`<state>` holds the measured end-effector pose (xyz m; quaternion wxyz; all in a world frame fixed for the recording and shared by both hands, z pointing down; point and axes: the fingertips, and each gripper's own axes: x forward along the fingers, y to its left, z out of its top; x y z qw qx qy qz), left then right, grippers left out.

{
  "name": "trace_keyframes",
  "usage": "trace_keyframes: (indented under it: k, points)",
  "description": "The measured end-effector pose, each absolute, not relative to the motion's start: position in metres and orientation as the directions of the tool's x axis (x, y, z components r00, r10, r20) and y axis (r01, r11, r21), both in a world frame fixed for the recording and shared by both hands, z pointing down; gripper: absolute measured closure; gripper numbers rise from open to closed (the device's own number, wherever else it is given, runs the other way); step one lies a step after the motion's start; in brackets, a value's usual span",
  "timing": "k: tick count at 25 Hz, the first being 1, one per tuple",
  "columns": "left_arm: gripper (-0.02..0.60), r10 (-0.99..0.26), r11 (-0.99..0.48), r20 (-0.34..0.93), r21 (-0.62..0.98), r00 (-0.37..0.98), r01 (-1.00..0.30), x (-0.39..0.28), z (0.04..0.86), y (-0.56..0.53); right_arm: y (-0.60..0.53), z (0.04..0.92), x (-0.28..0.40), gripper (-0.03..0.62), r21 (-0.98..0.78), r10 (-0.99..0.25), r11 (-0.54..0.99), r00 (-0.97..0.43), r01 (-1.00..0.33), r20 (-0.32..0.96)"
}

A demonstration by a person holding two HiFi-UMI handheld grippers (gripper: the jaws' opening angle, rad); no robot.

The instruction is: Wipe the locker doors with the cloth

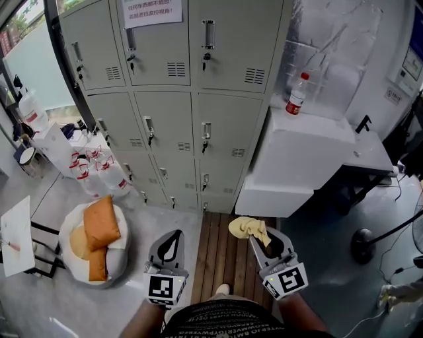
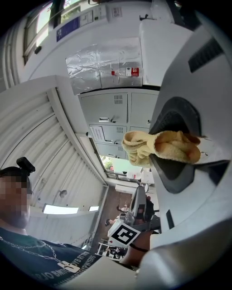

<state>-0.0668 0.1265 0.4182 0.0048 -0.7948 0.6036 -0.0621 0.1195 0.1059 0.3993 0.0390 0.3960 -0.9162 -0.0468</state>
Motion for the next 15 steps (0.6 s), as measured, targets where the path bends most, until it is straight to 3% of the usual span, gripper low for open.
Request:
trace_keyframes:
  k: [15]
  points:
    - [0.577,-0.979,-0.19,0.105,-0.141,0.177,-0.972,-0.034,0.423,0.088,0.052,0.418,0.176,0.499,0.091,-0.758,0.652,-0.648,-0.753,0.074]
